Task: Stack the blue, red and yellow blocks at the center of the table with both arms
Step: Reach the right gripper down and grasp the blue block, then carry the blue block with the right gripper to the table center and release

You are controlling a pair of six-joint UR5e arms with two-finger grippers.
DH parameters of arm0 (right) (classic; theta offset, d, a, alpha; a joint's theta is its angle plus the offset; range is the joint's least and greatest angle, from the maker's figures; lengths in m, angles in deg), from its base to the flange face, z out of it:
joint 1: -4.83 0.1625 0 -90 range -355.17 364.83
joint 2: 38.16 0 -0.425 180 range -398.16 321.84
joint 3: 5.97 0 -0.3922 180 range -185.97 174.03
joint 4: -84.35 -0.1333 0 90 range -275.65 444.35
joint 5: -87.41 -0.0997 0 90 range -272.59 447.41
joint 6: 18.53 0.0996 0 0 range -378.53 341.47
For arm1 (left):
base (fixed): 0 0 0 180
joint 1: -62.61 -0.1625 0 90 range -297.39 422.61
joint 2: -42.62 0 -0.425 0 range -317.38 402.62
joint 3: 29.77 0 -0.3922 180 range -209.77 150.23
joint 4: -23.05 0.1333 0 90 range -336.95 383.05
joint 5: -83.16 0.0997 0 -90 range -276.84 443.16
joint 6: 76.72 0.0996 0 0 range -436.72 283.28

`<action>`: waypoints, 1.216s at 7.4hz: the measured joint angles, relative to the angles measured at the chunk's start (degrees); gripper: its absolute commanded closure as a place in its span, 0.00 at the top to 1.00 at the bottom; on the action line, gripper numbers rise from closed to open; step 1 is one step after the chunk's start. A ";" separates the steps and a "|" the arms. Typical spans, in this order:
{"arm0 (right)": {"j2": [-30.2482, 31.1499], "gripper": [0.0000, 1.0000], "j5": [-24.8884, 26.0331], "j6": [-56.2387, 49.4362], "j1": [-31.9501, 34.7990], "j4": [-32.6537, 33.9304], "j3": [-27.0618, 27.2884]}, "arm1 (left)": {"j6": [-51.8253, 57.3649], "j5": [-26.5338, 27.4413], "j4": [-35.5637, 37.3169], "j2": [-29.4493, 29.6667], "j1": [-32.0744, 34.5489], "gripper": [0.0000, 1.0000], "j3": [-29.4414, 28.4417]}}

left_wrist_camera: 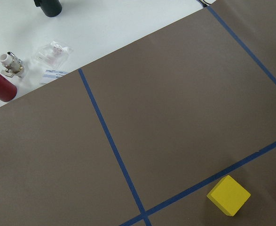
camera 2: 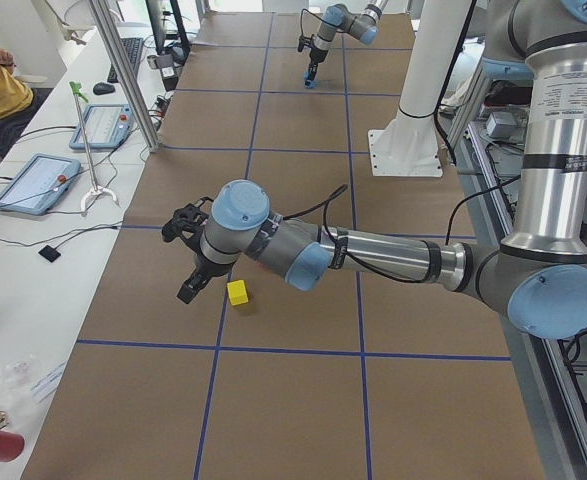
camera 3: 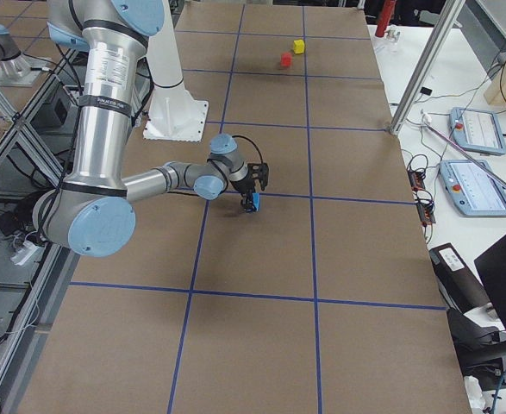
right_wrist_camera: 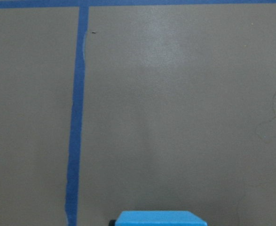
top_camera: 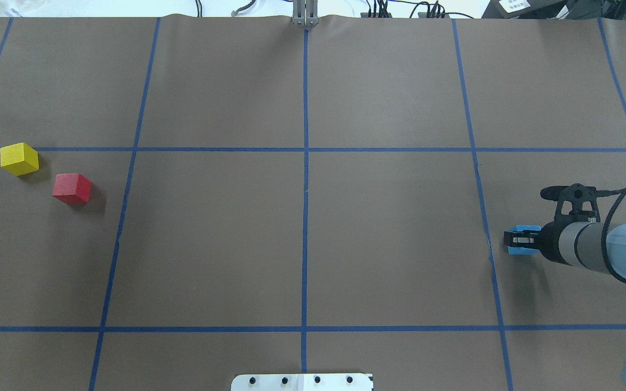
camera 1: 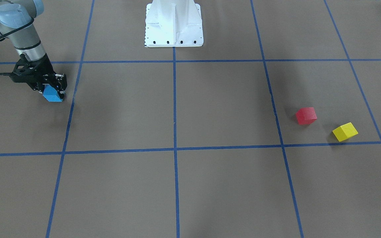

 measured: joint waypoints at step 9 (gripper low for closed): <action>-52.79 0.11 -0.60 -0.74 -1.60 30.72 -19.92 | -0.20 0.00 -0.63 -0.17 0.00 1.00 -1.40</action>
